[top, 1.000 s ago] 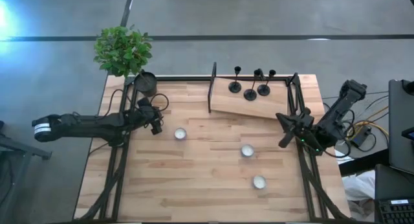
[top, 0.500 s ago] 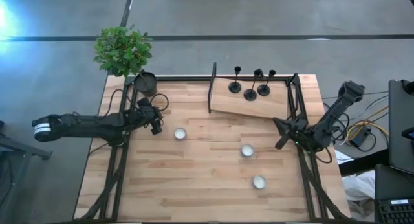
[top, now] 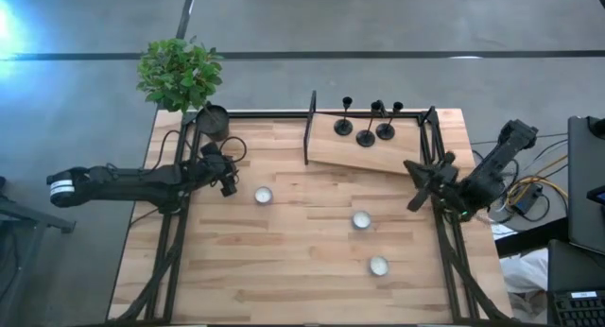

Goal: Pick & Place candle stick holders
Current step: Adjust the shelf

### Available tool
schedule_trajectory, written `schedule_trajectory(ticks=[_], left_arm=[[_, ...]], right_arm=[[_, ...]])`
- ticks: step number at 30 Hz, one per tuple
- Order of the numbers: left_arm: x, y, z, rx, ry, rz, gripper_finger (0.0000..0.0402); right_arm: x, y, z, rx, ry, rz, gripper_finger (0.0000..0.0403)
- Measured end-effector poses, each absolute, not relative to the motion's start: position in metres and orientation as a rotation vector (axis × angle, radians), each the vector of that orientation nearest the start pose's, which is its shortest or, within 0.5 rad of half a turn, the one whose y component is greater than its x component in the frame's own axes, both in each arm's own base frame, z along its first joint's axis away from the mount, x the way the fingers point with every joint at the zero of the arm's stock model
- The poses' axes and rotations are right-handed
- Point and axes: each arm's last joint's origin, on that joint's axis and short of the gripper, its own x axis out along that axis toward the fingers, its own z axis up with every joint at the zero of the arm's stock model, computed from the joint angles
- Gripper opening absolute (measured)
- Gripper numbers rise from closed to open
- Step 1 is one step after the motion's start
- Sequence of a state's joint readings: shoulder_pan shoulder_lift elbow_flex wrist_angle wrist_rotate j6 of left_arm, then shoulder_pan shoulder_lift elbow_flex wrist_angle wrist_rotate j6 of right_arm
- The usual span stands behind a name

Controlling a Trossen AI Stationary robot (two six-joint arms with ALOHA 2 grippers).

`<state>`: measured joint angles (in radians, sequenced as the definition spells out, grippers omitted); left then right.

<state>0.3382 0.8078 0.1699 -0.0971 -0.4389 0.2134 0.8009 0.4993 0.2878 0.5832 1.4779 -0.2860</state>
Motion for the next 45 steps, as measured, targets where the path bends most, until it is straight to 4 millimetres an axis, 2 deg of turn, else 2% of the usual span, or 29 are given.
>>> schedule_trajectory(ticks=[3, 5, 8, 10, 12, 15, 19, 23, 26, 30, 35, 41, 45], left_arm=[[0.128, 0.058, 0.134, 0.231, 0.829, 0.658, 0.0245], [0.128, 0.058, 0.134, 0.231, 0.829, 0.658, 0.0246], [0.128, 0.058, 0.134, 0.231, 0.829, 0.658, 0.0246], [0.128, 0.058, 0.134, 0.231, 0.829, 0.658, 0.0246], [0.128, 0.058, 0.134, 0.231, 0.829, 0.658, 0.0246], [0.128, 0.058, 0.134, 0.231, 0.828, 0.658, 0.0246], [0.128, 0.058, 0.134, 0.231, 0.829, 0.658, 0.0246], [0.128, 0.058, 0.134, 0.231, 0.829, 0.658, 0.0246], [0.128, 0.058, 0.134, 0.231, 0.829, 0.658, 0.0246], [0.128, 0.058, 0.134, 0.231, 0.827, 0.659, 0.0246], [0.128, 0.058, 0.134, 0.231, 0.828, 0.658, 0.0245], [0.128, 0.058, 0.134, 0.231, 0.828, 0.658, 0.0246], [0.128, 0.058, 0.134, 0.232, 0.829, 0.658, 0.0246]], right_arm=[[0.092, 0.056, 0.316, 0.024, -0.100, -0.596, 0.0008], [0.094, 0.060, 0.348, -0.088, -0.075, -0.554, 0.0008], [0.099, 0.070, 0.380, -0.244, 0.011, -0.500, 0.0008], [0.099, 0.072, 0.396, -0.221, 0.053, -0.420, 0.0008], [0.098, 0.070, 0.409, -0.116, 0.134, -0.324, 0.0008], [0.102, 0.070, 0.413, -0.006, 0.381, -0.290, 0.0008], [0.111, 0.076, 0.410, 0.127, 0.773, -0.335, 0.0008], [0.120, 0.083, 0.410, 0.227, 0.849, -0.304, 0.0008], [0.122, 0.082, 0.401, 0.313, 0.873, -0.400, 0.0008], [0.128, 0.082, 0.375, 0.421, 0.935, -0.488, 0.0008], [0.149, 0.082, 0.328, 0.520, 1.100, -0.512, 0.0008], [0.150, 0.053, 0.283, 0.723, 1.154, -0.782, 0.0008], [0.141, 0.033, 0.270, 0.847, 1.085, -0.903, 0.0008]])
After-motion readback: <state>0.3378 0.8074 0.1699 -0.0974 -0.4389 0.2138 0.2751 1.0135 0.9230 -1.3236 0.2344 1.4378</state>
